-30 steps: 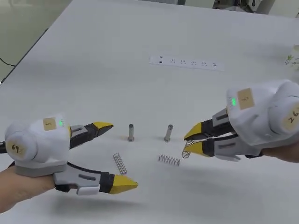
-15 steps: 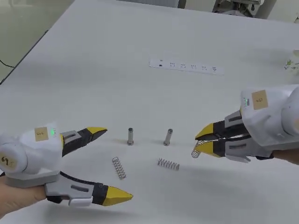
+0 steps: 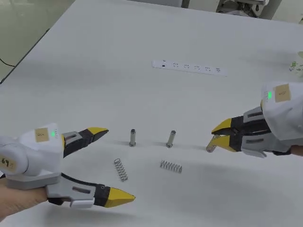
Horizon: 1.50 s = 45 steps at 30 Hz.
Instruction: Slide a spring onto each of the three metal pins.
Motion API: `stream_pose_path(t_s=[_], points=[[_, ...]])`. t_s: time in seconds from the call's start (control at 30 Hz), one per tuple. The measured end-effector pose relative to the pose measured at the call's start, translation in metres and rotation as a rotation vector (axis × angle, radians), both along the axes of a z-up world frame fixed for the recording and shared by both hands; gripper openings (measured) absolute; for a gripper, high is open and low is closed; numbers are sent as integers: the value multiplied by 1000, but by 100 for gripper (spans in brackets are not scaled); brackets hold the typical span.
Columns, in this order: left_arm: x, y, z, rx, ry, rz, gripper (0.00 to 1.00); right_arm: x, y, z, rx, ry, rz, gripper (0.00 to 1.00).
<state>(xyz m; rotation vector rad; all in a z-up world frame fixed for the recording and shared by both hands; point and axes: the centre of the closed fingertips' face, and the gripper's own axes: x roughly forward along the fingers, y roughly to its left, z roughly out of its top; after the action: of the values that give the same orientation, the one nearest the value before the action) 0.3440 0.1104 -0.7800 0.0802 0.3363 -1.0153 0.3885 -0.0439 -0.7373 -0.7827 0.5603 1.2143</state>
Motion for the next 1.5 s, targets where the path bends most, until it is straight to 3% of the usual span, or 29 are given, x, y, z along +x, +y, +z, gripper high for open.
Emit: stream_pose_path(t_s=[0.4, 0.87, 1.5], points=[[-1, -2, 0, 2, -2, 1, 98, 24, -22, 3, 6, -14, -89, 6], [-1, -2, -1, 10, -1, 3, 98, 37, -27, 4, 5, -25, -117, 6], [1, 1, -1, 15, 0, 11, 98, 50, -29, -13, -7, -5, -148, 6]])
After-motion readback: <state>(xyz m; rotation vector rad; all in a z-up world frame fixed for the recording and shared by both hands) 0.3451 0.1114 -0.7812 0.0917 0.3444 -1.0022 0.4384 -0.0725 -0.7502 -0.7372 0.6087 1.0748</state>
